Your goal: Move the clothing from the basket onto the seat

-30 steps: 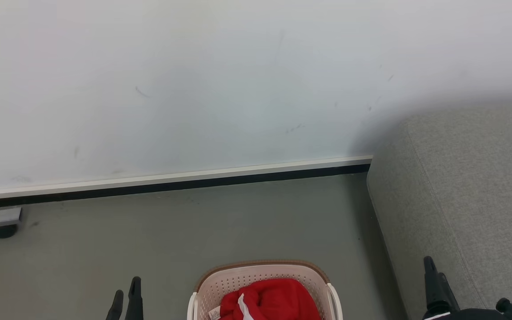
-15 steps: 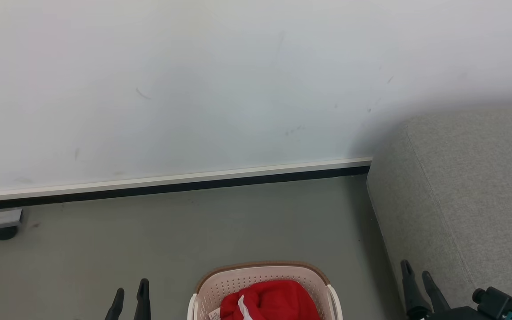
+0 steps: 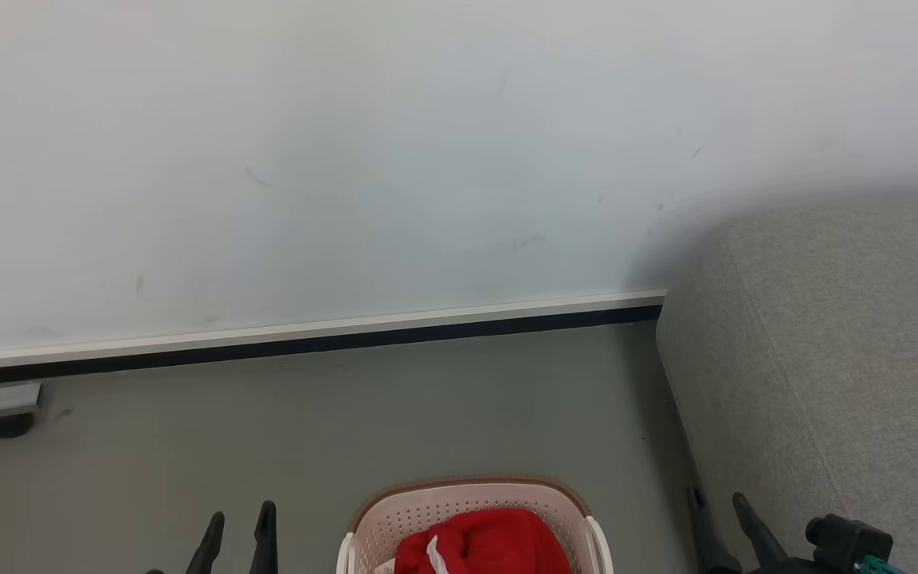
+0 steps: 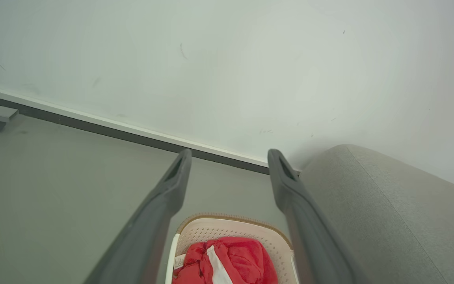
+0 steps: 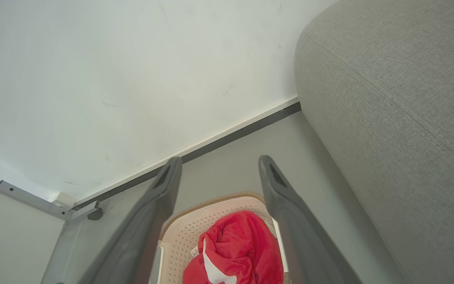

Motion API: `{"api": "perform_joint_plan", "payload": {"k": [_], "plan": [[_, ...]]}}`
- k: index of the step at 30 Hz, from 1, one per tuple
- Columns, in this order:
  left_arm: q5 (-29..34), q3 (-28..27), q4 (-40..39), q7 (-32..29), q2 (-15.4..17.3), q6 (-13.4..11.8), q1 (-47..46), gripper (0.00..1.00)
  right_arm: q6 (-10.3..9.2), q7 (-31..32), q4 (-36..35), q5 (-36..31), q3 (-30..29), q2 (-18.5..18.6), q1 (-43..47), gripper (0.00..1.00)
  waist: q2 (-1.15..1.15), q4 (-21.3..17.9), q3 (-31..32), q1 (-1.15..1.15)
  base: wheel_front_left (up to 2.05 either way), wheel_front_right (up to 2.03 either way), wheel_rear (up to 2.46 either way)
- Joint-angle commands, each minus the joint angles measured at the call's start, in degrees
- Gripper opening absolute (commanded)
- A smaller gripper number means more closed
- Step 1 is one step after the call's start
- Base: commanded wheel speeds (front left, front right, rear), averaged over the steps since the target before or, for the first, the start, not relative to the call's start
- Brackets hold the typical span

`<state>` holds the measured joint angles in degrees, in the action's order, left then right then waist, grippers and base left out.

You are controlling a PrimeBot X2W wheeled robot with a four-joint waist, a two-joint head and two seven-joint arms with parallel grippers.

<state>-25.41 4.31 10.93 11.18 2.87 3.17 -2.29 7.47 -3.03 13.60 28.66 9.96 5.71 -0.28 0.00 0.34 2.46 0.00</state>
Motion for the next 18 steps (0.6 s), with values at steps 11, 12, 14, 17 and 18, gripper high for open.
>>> {"api": "perform_joint_plan", "payload": {"k": [11, 12, 14, 17, 18], "plan": [[7.0, -0.7, 0.8, 1.4, 0.2, -0.2, 0.9, 1.0, 0.03, 0.1, -1.0, -9.5, -0.6, -0.9, 0.8, 1.0, 0.0, -0.3, 0.2, 0.0, 0.0, 0.0, 0.0], [7.3, -0.9, 0.9, 1.6, 0.2, -0.3, 0.9, 1.0, 0.03, 0.0, -1.1, -10.0, -0.6, -1.0, 0.8, 1.0, 0.0, -0.3, 0.2, 0.0, 0.0, 0.0, 0.0], [8.0, -1.3, 1.0, 1.7, 0.2, -0.7, 0.9, 1.0, 0.03, -0.2, -1.2, -11.1, -0.7, -1.1, 1.0, 1.0, 0.0, -0.4, 0.3, 0.0, 0.0, 0.0, 0.0], [9.2, -1.9, 1.0, 2.0, 0.2, -1.0, 1.0, 1.0, 0.04, -0.4, -1.1, -12.0, -0.6, -1.3, 0.9, 1.0, 0.0, -0.3, 0.2, 0.0, 0.0, 0.0, 0.0], [9.6, -2.1, 1.0, 2.1, 0.2, -1.1, 1.1, 1.0, 0.04, -0.4, -1.0, -12.5, -0.6, -1.4, 0.9, 1.0, 0.0, -0.3, 0.3, 0.0, 0.0, 0.0, 0.0]]}}
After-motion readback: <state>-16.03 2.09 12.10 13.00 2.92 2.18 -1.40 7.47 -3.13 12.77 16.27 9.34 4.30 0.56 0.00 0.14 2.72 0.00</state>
